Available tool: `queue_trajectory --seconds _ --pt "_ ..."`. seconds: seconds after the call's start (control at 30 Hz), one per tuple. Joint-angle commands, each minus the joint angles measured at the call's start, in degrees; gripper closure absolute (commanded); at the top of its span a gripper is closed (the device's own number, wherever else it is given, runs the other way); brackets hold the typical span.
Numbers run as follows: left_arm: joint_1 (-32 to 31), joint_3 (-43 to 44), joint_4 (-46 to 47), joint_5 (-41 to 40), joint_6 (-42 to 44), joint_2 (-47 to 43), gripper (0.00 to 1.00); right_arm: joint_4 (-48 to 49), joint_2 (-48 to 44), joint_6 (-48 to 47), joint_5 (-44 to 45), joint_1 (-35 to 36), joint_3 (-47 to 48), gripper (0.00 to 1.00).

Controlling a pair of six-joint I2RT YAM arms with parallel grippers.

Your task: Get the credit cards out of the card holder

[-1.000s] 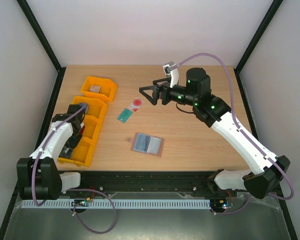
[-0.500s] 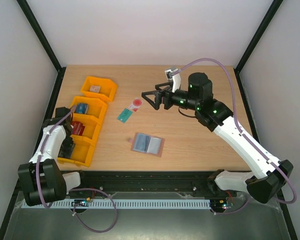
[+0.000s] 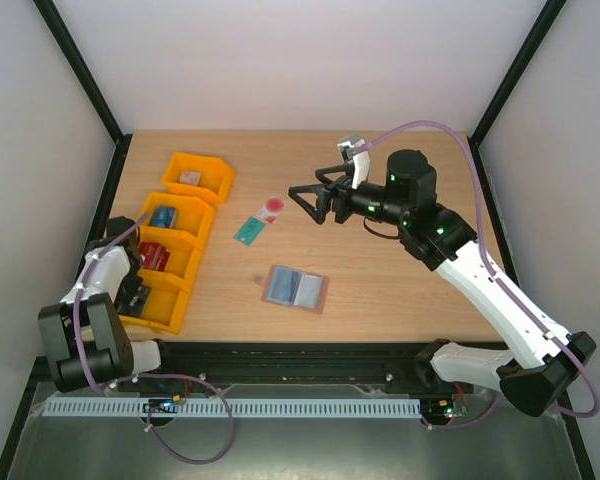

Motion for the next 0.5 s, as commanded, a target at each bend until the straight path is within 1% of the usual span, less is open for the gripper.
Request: queue_trajectory --seconds 0.0,0.03,0.1,0.27,0.4,0.47 --pt "2.04 0.52 1.64 0.39 1.1 1.83 0.52 0.38 -1.1 -0.48 0.5 -0.08 -0.39 0.01" --pt "2.11 0.64 1.42 0.86 1.01 1.62 0.56 0.3 -1.19 -0.58 0.52 -0.08 -0.43 0.01" --pt "2.05 0.79 1.1 1.79 0.93 0.88 0.58 0.25 -1.45 -0.68 0.74 -0.08 -0.51 0.01" --pt "2.04 1.56 0.84 2.3 1.03 -1.67 0.69 0.16 -1.59 -0.42 0.43 -0.08 -0.48 0.01" --pt "2.03 1.74 1.17 1.27 1.43 -2.04 0.74 0.37 -1.83 -0.16 0.45 -0.08 -0.83 0.02" --pt "2.0 2.04 1.46 0.77 1.37 -2.01 0.73 0.5 -1.92 -0.01 0.34 -0.08 -0.84 0.01"
